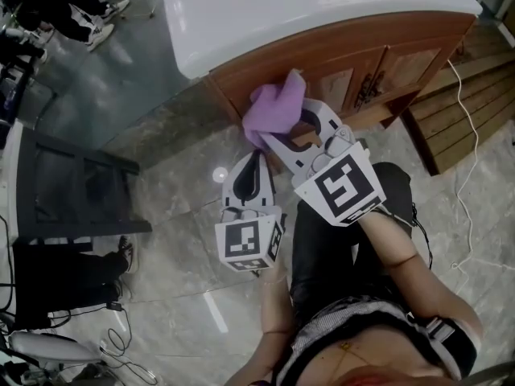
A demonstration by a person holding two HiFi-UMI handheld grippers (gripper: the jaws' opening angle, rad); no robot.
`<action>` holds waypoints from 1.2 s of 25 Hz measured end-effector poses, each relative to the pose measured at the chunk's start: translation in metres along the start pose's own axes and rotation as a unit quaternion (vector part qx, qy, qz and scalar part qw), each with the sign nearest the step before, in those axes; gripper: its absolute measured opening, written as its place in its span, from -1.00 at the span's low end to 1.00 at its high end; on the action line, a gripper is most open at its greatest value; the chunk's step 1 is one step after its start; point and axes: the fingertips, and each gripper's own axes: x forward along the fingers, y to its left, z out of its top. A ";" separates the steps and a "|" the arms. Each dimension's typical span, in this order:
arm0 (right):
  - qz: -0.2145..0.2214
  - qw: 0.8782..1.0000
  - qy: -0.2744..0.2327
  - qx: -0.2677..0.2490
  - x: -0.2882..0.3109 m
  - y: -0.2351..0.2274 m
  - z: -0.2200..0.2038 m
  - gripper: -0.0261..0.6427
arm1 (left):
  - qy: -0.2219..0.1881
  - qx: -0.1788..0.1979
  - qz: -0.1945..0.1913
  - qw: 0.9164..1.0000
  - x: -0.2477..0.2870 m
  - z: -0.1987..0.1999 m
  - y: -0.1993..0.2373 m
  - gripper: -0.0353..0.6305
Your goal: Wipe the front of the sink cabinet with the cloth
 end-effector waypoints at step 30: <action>0.016 0.998 -0.032 -0.042 0.014 -0.005 0.005 -0.43 | 0.006 0.006 -0.009 1.000 0.009 0.003 -0.004 -0.89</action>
